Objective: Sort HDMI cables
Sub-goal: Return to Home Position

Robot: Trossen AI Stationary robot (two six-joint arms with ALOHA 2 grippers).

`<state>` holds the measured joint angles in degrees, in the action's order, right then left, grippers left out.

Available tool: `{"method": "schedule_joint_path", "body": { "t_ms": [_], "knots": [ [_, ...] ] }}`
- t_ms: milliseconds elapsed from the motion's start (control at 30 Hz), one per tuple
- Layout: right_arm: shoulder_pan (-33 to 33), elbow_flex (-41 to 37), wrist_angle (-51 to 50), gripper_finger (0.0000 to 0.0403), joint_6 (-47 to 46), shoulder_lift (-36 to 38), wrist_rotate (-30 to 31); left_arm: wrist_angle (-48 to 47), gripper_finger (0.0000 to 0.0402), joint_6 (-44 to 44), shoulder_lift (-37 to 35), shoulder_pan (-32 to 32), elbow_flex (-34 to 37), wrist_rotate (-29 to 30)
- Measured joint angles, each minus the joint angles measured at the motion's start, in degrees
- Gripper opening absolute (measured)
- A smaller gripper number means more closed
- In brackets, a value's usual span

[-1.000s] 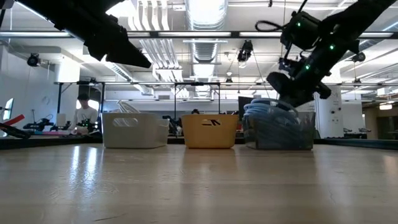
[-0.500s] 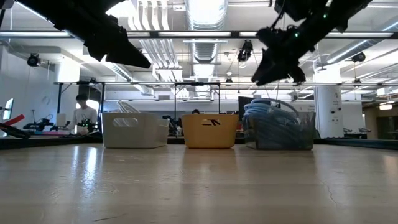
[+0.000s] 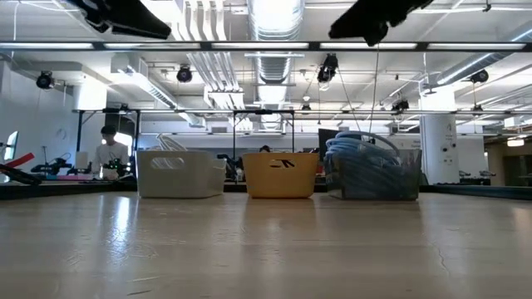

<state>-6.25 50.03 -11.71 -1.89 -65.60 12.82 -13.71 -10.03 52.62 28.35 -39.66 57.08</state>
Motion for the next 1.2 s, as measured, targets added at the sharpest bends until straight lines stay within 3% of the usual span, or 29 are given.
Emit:
{"method": "schedule_joint_path", "body": {
  "t_ms": [167,433,633,867,1200],
  "knots": [
    [-1.3,-3.1,2.3,0.0082,2.5,4.1,-10.2,-1.8,0.0142,-0.9,-8.2,1.2,4.4,0.0],
    [1.4,-17.9,18.2,0.0068,3.8,14.1,-11.1,7.8,0.0135,-0.1,-19.9,1.4,17.7,0.0],
    [4.0,-28.8,29.6,0.0070,1.2,23.5,-12.0,14.0,0.0133,6.3,-29.5,1.4,23.9,0.0],
    [6.8,-37.0,35.5,0.0065,-1.0,32.8,-19.1,14.5,0.0133,8.9,-39.8,1.3,28.3,-0.1],
    [7.1,-43.7,35.1,0.0062,-1.1,43.6,-19.3,13.7,0.0133,16.1,-52.5,1.4,33.1,-0.8]
  ]
}}
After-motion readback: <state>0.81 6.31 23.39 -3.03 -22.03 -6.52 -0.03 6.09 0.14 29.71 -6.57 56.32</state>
